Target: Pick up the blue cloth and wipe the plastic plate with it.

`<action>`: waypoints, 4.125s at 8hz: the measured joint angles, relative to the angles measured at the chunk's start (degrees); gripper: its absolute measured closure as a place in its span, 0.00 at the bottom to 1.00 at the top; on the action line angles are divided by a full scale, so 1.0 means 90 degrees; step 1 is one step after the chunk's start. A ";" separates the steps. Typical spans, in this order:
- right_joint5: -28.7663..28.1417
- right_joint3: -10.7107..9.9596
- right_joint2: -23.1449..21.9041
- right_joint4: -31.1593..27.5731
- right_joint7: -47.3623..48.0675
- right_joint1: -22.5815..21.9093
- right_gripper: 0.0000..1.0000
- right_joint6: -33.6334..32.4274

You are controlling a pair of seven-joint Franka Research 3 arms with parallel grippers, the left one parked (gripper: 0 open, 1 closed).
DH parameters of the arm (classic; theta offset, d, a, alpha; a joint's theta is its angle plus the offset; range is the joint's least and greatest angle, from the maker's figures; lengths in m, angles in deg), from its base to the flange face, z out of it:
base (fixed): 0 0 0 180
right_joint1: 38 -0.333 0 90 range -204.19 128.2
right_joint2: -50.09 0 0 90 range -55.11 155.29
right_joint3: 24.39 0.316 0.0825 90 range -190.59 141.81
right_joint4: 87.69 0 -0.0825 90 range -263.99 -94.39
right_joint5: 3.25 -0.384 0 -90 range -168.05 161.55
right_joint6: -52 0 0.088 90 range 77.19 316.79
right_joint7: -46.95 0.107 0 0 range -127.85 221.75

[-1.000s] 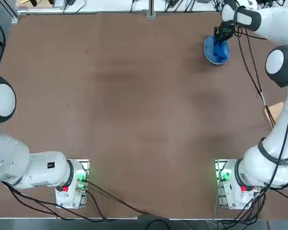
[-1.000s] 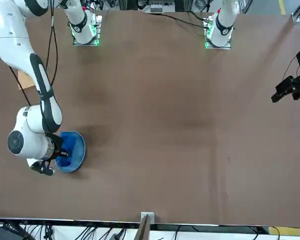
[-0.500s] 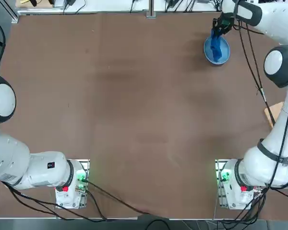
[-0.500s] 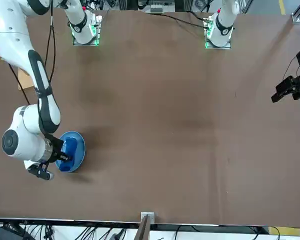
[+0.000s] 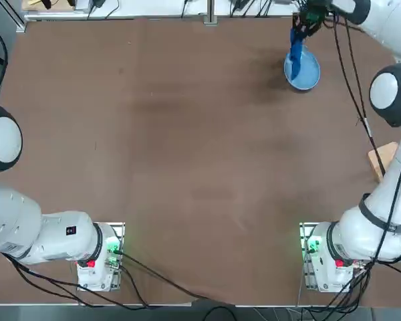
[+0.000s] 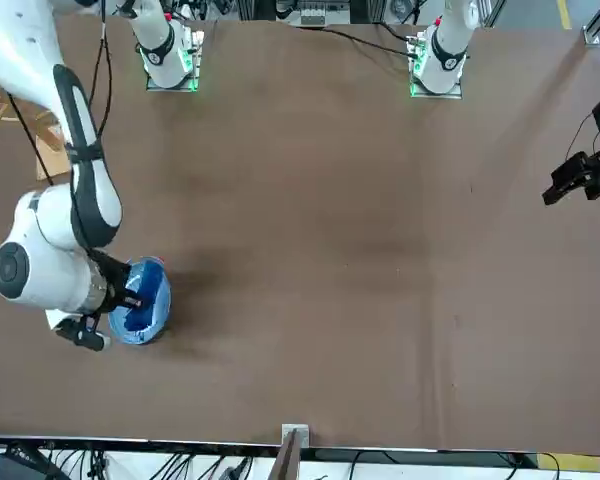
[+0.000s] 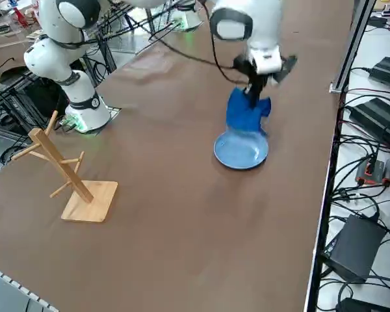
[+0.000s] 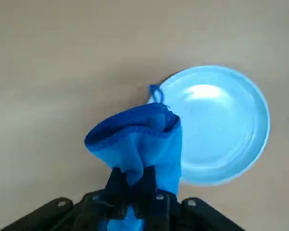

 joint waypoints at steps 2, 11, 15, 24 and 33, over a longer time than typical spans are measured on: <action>-0.0050 0.0007 -0.0517 -0.0218 0.0381 -0.0308 0.93 -0.0279; -0.0329 0.0024 -0.2023 -0.3062 0.1097 -0.1806 0.93 0.0015; -0.0334 0.0022 -0.2385 -0.4223 0.1150 -0.2234 0.93 0.0723; -0.0320 -0.0234 -0.2504 -0.4264 0.1136 -0.2204 0.19 0.1011; 0.0999 0.0347 -0.2499 -0.3294 -0.0830 0.0592 0.00 0.0776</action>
